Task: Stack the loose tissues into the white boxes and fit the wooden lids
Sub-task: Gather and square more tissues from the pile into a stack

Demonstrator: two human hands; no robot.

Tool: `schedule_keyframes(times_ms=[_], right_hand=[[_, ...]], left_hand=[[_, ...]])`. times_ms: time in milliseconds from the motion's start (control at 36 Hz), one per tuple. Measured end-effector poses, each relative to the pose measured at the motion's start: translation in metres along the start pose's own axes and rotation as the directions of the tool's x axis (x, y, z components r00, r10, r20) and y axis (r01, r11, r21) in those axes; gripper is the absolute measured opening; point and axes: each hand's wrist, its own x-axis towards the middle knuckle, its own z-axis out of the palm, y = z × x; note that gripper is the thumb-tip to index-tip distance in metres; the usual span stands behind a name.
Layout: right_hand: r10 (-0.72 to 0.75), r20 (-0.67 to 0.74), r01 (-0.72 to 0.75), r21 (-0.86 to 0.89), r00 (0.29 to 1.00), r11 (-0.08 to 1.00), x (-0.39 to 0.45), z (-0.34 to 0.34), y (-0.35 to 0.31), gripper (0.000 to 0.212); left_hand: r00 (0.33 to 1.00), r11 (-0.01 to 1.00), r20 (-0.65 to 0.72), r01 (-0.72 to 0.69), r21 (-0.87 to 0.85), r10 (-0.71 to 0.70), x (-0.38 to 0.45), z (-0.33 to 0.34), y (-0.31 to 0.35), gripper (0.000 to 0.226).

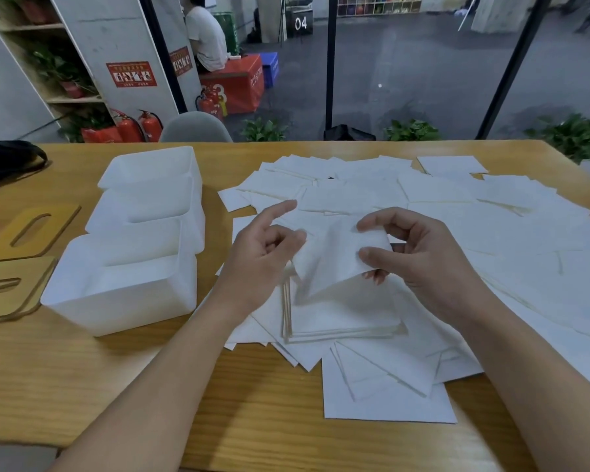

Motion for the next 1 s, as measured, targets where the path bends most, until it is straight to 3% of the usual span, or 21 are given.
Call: schedule_keyframes(times_ms=[167, 278, 389, 583, 667, 1000], right_hand=[[-0.067, 0.052, 0.065, 0.033, 0.996, 0.997, 0.000, -0.002, -0.001, 0.034], [-0.092, 0.080, 0.090, 0.026, 0.993, 0.996, 0.000, -0.001, -0.004, 0.036], [-0.021, 0.082, 0.023, -0.015, 0.996, 1.000, -0.001, -0.005, -0.008, 0.026], [0.208, 0.085, -0.165, -0.355, 0.974, 0.920, 0.000, -0.014, -0.002, 0.018], [0.252, 0.082, -0.196, -0.422, 0.964, 0.885, 0.000, -0.016, -0.003, 0.014], [0.153, 0.100, -0.052, -0.649, 0.983, 0.759, -0.003, -0.009, 0.001, 0.028]], left_hand=[[0.994, 0.998, 0.103, 0.011, 0.056, -0.017, -0.002, 0.002, 0.000, 0.054], [0.992, 0.995, 0.126, -0.030, 0.092, 0.019, -0.003, 0.001, 0.000, 0.035], [0.988, 0.998, 0.151, -0.027, 0.064, 0.017, -0.004, -0.005, 0.004, 0.027], [0.968, 0.981, 0.249, -0.019, 0.193, -0.030, -0.007, -0.008, -0.001, 0.025], [0.966, 0.961, 0.253, -0.025, 0.277, -0.047, -0.007, -0.008, -0.003, 0.027], [0.979, 0.918, 0.204, -0.063, 0.392, -0.019, -0.006, -0.009, -0.011, 0.025]])
